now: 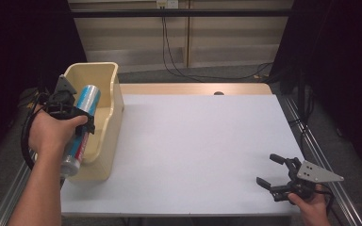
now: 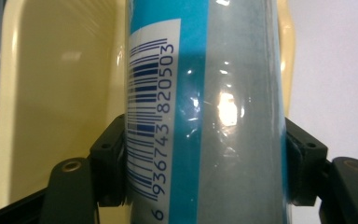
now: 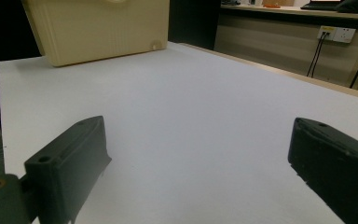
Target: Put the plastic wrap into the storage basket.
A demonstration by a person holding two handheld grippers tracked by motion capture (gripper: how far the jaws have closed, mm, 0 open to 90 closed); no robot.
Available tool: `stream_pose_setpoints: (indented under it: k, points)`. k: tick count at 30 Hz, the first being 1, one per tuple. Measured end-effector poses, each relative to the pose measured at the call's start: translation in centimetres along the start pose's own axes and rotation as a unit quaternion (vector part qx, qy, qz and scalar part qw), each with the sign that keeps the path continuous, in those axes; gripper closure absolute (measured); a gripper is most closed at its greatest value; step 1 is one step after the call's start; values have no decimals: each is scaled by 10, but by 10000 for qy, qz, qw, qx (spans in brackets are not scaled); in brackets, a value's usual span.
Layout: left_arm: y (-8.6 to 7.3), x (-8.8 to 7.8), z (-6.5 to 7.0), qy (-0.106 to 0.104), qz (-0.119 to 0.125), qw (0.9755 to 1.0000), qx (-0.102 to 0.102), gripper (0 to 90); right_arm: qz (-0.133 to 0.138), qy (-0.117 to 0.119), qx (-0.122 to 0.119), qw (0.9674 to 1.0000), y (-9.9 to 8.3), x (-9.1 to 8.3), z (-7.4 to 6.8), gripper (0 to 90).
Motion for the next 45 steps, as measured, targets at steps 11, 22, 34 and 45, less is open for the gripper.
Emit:
stream_pose_setpoints:
  k: [11, 22, 34, 45]
  points:
    - [-1, 1, -6, 86, -250, 9996, -19, 318, 22, -2, -17, 10000, 1, 0, 0, 41]
    - [7, -44, 6, -146, 314, 9994, 67, 263, -29, -28, -57, 10000, 0, -2, 0, 41]
    - [6, -28, 62, -901, 293, 9939, 572, 182, -5, -16, -64, 10000, 1, -2, -1, 41]
    - [-1, -13, 112, -1089, 180, 9883, 1053, 147, -37, 20, -92, 9999, 1, -2, -2, 41]
Point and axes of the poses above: each handheld gripper's, and its own axes: x roughly forward along the jaws, y roughly out of its top, z roughly to its right, the point moved 1 cm from there along x, roughly forward along the jaws, and after that the axes turned 5 degrees about -x, right-handed, at the moved point
